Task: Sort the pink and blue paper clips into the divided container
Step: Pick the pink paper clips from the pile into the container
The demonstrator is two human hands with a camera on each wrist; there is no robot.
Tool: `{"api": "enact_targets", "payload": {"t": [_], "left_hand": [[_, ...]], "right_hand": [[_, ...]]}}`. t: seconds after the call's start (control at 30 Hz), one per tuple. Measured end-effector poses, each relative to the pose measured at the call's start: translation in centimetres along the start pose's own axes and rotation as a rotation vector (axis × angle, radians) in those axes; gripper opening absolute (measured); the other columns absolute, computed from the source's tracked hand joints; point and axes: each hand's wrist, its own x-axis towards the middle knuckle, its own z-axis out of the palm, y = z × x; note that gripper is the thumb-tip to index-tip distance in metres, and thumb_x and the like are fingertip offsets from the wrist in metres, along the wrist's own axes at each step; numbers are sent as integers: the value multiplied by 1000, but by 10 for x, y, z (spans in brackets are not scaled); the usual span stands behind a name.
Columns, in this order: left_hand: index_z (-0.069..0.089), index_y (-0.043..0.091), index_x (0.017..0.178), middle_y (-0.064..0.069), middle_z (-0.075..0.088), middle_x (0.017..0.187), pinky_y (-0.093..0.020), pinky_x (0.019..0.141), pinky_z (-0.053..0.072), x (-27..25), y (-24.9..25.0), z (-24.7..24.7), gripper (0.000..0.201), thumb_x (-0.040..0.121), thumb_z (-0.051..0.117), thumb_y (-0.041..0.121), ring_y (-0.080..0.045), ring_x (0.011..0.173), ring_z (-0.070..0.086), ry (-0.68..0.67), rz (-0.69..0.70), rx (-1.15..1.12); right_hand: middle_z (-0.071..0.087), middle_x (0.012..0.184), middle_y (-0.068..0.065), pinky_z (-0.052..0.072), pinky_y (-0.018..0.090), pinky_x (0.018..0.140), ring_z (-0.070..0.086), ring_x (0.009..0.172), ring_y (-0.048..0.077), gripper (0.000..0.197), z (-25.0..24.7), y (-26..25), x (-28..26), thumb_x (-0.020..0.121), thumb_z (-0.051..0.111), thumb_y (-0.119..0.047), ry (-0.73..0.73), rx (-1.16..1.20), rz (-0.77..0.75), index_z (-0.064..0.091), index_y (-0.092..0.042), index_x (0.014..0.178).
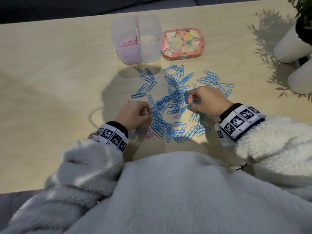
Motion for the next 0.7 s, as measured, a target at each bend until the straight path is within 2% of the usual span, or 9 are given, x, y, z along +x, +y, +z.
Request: {"api": "enact_targets", "payload": {"t": [0.03,0.1,0.2,0.3,0.4,0.47,0.6,0.67,0.7], "left_hand": [[65,16,83,1,50,63,-27,54,32,2,3,0,4,79,64,15,-14,59,45,-10,18,11],[67,17,85,1,52,69,-26,59,35,6,7,2,7,79,63,15,-15,64,46,-33,37,60],[68,20,88,3,53,76,-25,66,36,8,7,3,11,81,62,14,-14,73,47,-58,59,162],[69,21,88,5,52,76,-26,67,37,6,2,2,9,80,65,18,-13,75,46,-73,92,184],[69,21,90,5,53,78,-29,71,42,0,-2,3,12,78,69,22,-12,78,46,-91,116,163],[69,20,89,6,51,79,-29,71,41,-3,-3,5,11,78,68,22,-12,79,44,-88,134,177],[64,17,82,6,49,80,-30,67,39,-3,-7,6,13,80,67,29,-14,80,44,-87,108,218],[61,15,82,5,50,81,-29,67,37,-4,-9,7,15,83,63,30,-16,81,46,-91,91,235],[60,14,82,2,52,83,-28,67,38,-5,-10,7,14,85,61,28,-18,81,48,-83,80,218]], "right_hand": [[57,69,-2,33,28,66,54,74,24,14,0,-5,-2,76,61,-19,42,-85,-17,63,-24,89],[65,83,7,33,30,68,60,86,30,21,6,-15,-6,79,57,-19,67,-117,-100,64,-23,99],[62,85,2,34,30,70,60,94,28,15,22,-26,-10,83,61,-26,-19,-56,-217,68,-21,96],[66,95,0,30,25,69,58,98,23,13,31,-26,-6,82,62,-28,-85,-87,-190,66,-20,92],[66,94,1,32,26,69,57,92,22,12,33,-22,-1,82,63,-26,-115,-27,-145,63,-16,88],[63,90,-1,32,27,69,53,83,19,12,33,-21,-1,83,62,-26,-138,-18,-133,62,-15,88],[51,70,-9,33,26,65,46,71,16,7,38,-18,-2,81,59,-21,-147,-18,-162,60,-14,82],[47,61,-10,34,25,62,46,61,14,8,37,-17,-2,79,60,-17,-144,109,-152,55,-16,73],[47,60,-10,36,25,59,45,56,9,13,36,-16,-1,79,60,-14,-144,202,-133,52,-17,69]]}}
